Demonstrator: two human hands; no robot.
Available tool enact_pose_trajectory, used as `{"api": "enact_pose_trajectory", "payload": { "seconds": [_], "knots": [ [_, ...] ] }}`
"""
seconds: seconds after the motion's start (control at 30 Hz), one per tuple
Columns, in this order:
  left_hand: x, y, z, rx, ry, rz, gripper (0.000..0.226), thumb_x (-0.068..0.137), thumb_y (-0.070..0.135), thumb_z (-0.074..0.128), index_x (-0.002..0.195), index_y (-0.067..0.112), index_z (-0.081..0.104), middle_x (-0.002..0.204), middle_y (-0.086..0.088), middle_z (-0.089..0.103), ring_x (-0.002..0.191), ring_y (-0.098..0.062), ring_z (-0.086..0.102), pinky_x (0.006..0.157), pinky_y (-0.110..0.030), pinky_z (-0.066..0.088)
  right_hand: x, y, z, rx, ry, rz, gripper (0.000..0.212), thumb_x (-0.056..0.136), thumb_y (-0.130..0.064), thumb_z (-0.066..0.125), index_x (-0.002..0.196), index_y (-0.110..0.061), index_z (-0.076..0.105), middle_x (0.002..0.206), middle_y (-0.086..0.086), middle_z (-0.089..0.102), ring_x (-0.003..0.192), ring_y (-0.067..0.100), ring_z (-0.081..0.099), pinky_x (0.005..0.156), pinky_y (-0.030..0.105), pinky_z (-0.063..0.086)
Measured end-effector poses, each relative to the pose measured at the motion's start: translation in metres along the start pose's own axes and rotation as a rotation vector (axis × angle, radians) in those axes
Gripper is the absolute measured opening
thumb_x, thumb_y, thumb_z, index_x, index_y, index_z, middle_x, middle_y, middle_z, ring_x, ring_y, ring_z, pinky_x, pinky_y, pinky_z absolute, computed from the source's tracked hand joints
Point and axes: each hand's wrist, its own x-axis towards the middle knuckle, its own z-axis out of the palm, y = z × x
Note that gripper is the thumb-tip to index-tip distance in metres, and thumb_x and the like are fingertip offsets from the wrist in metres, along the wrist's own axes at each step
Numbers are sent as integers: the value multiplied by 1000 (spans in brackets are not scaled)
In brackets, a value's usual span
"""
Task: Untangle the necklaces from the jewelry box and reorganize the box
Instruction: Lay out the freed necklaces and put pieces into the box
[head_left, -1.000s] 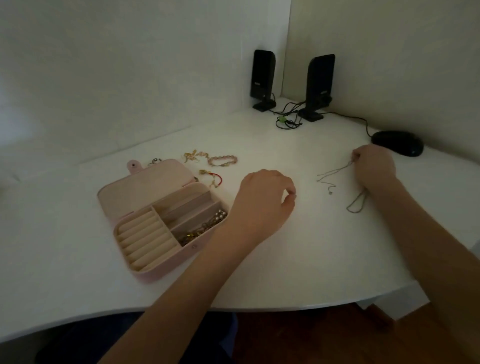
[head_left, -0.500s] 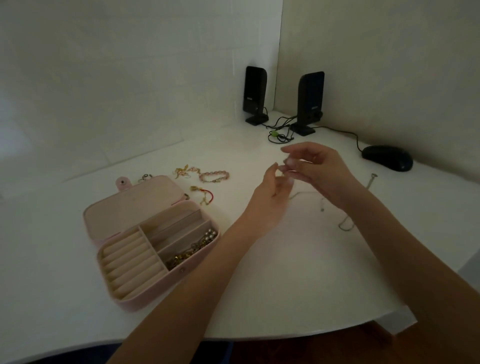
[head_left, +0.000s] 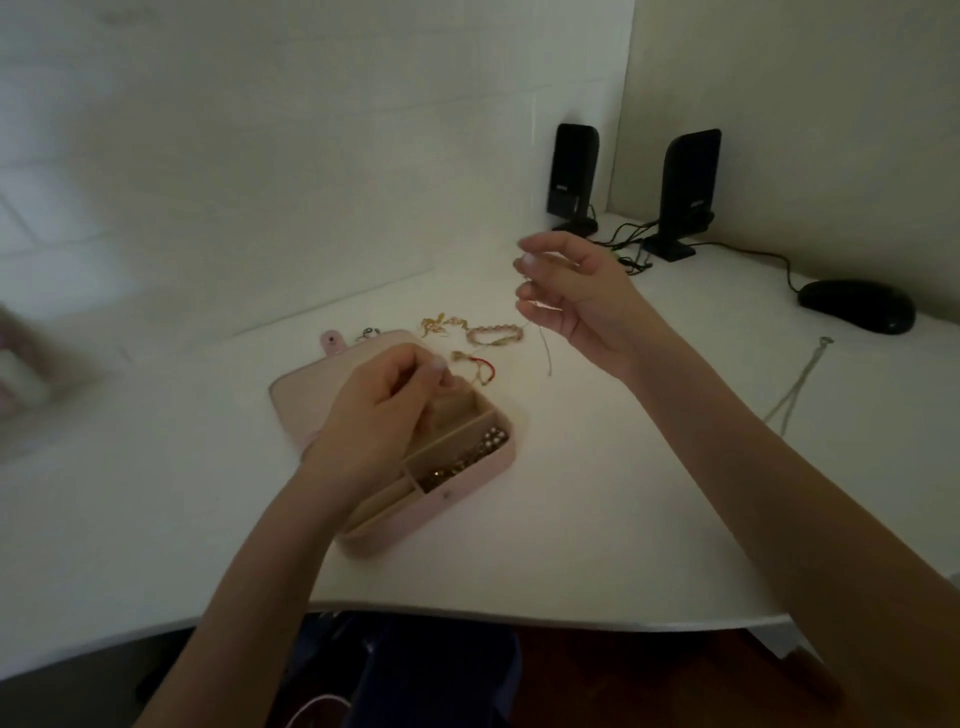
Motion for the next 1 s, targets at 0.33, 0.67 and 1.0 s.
{"api": "enact_pose_trajectory", "payload": {
  "seconds": [0.33, 0.67, 1.0],
  "knots": [
    [-10, 1, -22, -72, -57, -85, 41, 80, 30, 70, 119, 24, 56, 105, 13, 68, 99, 1, 63, 82, -14, 51, -7, -8, 77, -369, -257, -105, 10, 86, 2, 64, 92, -6, 63, 81, 7, 62, 68, 17, 68, 64, 28, 56],
    [-23, -6, -18, -381, 21, -115, 7, 85, 1, 63, 87, 6, 68, 73, -5, 74, 73, -13, 72, 64, -15, 53, -14, -2, 72, -200, -39, -176, 11, 85, 7, 63, 90, -3, 61, 77, 8, 59, 65, 22, 67, 67, 36, 57],
    [-17, 14, -22, -551, -20, -50, 12, 87, -2, 60, 96, -5, 65, 80, -12, 74, 74, -17, 72, 66, -20, 55, -20, -5, 72, -178, 3, -222, 11, 86, 5, 63, 88, -6, 60, 76, 4, 60, 65, 17, 66, 66, 32, 57]
  ]
}}
